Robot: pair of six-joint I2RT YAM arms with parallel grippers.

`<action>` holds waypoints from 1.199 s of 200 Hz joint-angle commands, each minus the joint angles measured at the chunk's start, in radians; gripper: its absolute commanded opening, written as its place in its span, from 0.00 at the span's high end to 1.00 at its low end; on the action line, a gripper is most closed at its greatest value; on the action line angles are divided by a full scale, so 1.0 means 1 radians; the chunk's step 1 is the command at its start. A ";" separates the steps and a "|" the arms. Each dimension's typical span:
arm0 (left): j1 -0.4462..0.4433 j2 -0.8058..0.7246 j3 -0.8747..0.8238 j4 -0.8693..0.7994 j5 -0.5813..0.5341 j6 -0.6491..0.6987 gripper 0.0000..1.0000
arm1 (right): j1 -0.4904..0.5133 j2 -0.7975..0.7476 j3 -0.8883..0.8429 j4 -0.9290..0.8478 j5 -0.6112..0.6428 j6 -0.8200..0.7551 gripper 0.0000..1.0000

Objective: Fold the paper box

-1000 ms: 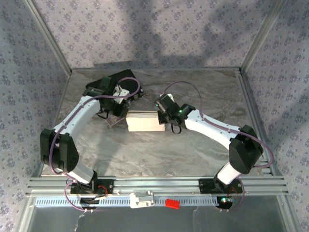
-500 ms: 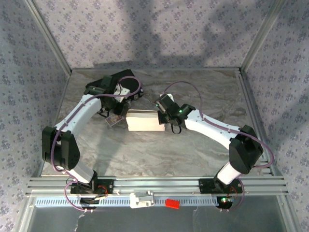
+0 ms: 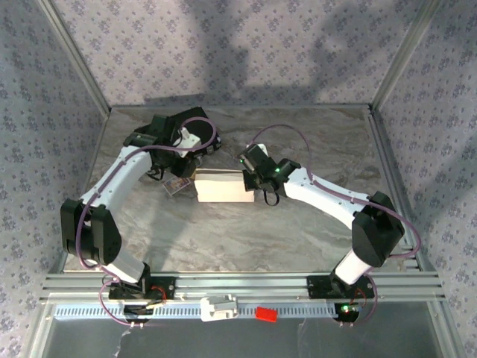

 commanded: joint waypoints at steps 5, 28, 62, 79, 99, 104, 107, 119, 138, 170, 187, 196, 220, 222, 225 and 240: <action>0.034 -0.005 -0.009 -0.021 0.147 0.107 0.70 | 0.000 0.063 -0.034 -0.160 -0.081 -0.011 1.00; 0.056 -0.013 -0.031 -0.028 0.191 0.148 0.69 | -0.001 0.066 -0.033 -0.158 -0.083 -0.012 1.00; 0.063 0.014 -0.022 -0.027 0.216 0.174 0.68 | -0.001 0.069 -0.033 -0.157 -0.085 -0.013 1.00; 0.064 0.032 -0.007 -0.021 0.200 0.172 0.71 | -0.002 0.069 -0.030 -0.158 -0.088 -0.017 1.00; 0.063 0.043 0.000 -0.006 0.196 0.161 0.76 | -0.002 0.071 -0.028 -0.157 -0.087 -0.018 1.00; 0.063 0.043 -0.001 -0.003 0.197 0.160 0.77 | -0.003 0.071 -0.028 -0.157 -0.087 -0.018 1.00; 0.063 0.045 0.001 -0.005 0.199 0.161 0.77 | -0.002 0.072 -0.028 -0.159 -0.087 -0.018 1.00; 0.062 0.047 0.002 -0.009 0.200 0.163 0.78 | -0.004 0.071 -0.029 -0.158 -0.087 -0.016 1.00; 0.057 0.040 -0.007 -0.001 0.191 0.157 0.79 | -0.005 0.071 -0.030 -0.156 -0.088 -0.016 1.00; 0.048 0.046 0.001 0.006 0.192 0.144 0.83 | -0.005 0.075 -0.025 -0.157 -0.089 -0.016 1.00; 0.038 0.048 0.002 0.010 0.183 0.140 0.87 | -0.005 0.077 -0.025 -0.157 -0.087 -0.016 1.00; 0.033 0.047 0.002 0.012 0.173 0.138 0.89 | -0.004 0.077 -0.025 -0.157 -0.088 -0.015 1.00; 0.024 0.042 0.003 0.016 0.160 0.115 0.98 | -0.004 0.075 -0.023 -0.161 -0.080 -0.013 1.00; 0.024 0.040 0.004 0.017 0.160 0.112 0.98 | -0.004 0.076 -0.023 -0.162 -0.079 -0.013 1.00; 0.024 0.039 0.004 0.017 0.158 0.105 0.98 | -0.004 0.076 -0.023 -0.161 -0.078 -0.014 1.00; 0.017 0.029 0.000 0.022 0.151 0.072 0.99 | -0.003 0.075 -0.021 -0.163 -0.069 -0.007 1.00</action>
